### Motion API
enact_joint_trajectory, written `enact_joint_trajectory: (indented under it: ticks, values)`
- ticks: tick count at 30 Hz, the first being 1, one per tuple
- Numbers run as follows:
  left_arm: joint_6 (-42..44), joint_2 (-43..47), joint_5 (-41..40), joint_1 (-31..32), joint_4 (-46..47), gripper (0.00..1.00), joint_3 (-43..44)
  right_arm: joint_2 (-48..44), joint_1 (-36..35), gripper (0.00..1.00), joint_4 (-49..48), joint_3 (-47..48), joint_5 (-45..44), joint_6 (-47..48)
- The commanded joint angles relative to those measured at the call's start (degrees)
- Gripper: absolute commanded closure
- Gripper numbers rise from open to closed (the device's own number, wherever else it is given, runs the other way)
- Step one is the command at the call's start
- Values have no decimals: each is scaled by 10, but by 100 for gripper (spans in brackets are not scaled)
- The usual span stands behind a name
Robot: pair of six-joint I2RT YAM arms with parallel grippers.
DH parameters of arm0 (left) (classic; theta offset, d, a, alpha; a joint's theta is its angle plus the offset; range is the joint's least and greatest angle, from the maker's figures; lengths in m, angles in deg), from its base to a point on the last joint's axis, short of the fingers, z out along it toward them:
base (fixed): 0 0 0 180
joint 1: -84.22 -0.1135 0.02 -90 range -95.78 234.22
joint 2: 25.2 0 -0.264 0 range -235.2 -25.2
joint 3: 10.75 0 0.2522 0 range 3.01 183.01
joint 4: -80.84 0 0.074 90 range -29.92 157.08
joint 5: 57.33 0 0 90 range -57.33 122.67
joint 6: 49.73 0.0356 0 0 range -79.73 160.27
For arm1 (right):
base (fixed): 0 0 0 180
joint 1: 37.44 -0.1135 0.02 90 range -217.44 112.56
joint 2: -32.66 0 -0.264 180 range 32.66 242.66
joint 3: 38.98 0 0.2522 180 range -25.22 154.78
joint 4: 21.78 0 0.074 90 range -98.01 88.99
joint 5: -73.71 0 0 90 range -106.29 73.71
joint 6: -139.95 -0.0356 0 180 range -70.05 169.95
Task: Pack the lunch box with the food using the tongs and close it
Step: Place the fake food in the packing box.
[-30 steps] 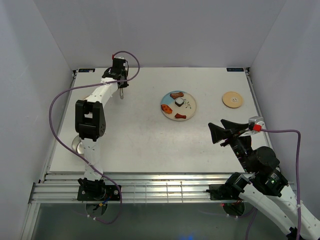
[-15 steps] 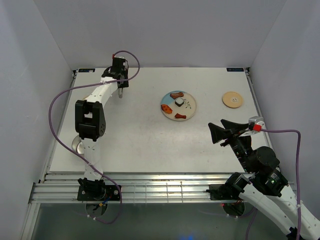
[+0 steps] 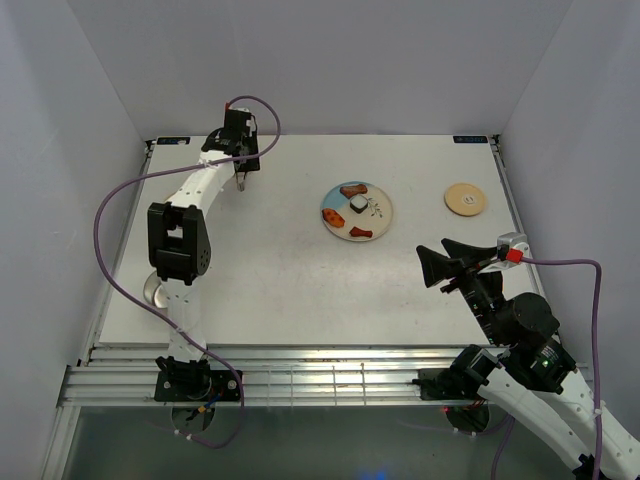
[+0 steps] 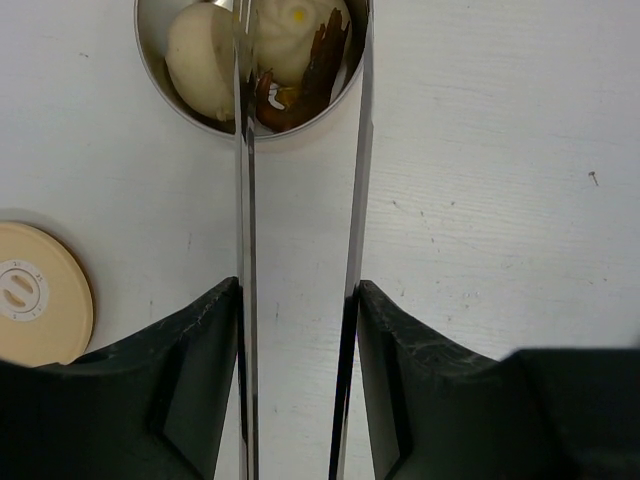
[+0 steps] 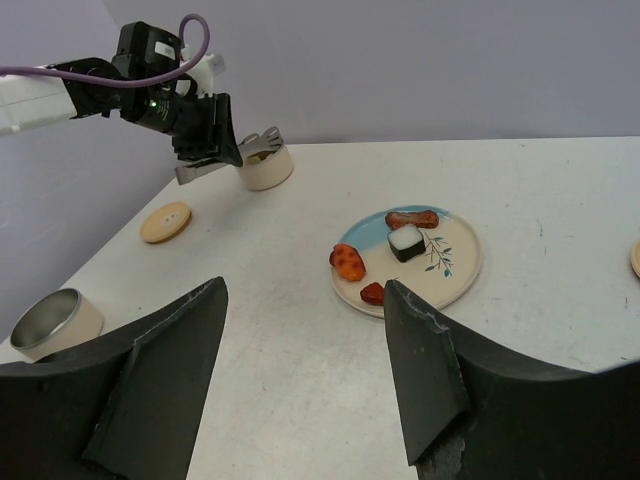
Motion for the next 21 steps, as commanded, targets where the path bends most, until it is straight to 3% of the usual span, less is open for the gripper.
enact_joint_trajectory:
  ticks: [1, 13, 21]
  values:
    - [5, 70, 5, 17, -18, 42, 21, 4, -2, 30, -28, 0, -5, 6]
    - [5, 158, -57, 141, -118, 40, 42, 4, -1, 30, -29, -2, -4, 6]
    - [-31, 231, -25, 258, -101, 40, -60, 1, -2, 30, -29, -3, -8, 6]
